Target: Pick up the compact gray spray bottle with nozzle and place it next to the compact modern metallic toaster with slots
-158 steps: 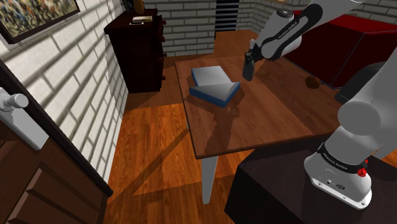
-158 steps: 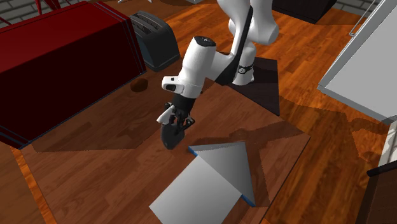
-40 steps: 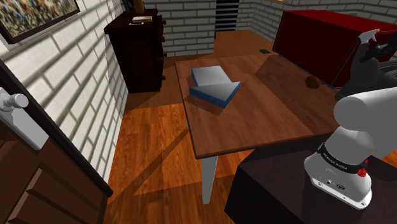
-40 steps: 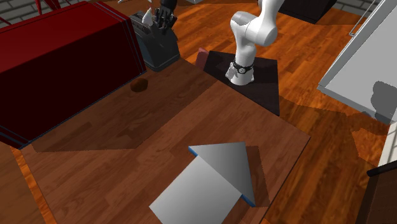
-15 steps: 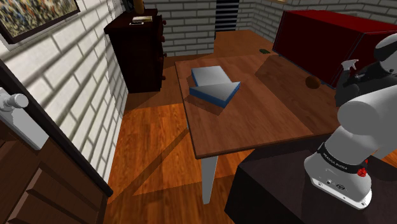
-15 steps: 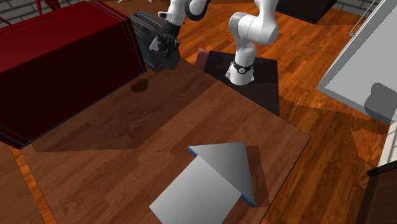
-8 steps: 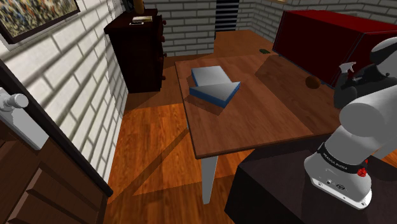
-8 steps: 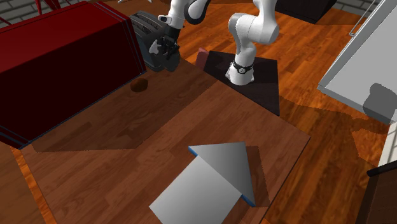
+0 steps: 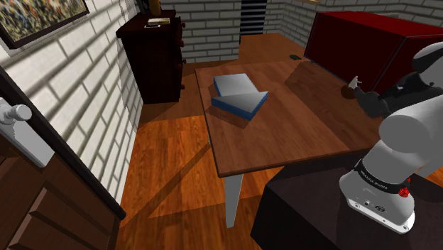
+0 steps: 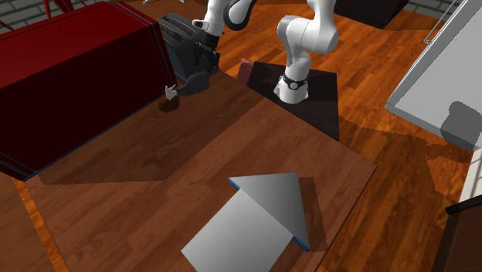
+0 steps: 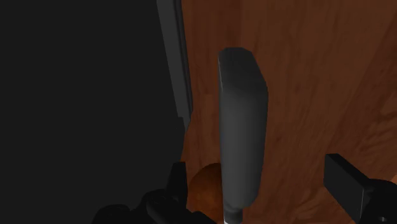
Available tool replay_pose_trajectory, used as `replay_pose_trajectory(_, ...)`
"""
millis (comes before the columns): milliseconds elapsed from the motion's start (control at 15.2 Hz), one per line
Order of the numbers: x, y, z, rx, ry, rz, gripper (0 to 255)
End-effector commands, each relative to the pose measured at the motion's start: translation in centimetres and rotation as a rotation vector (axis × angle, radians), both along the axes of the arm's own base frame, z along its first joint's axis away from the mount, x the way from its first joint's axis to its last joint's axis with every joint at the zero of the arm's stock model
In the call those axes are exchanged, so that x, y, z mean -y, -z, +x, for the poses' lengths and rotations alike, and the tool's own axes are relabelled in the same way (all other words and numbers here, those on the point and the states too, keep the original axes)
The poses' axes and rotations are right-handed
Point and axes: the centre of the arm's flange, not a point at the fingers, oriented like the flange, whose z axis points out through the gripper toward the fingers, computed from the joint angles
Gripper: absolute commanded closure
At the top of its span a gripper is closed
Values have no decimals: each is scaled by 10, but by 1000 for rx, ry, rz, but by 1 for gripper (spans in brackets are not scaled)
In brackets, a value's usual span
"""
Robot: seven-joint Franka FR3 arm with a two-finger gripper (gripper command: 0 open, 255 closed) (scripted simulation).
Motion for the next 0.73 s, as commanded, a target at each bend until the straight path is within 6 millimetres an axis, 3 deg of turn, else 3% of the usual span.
replay_pose_trajectory(0, 0, -1, -1, 0, 1, -1, 0)
replay_pose_trajectory(264, -12, -44, -24, 0, 1, -1, 0)
replay_pose_trajectory(660, -12, -44, -24, 0, 1, -1, 0)
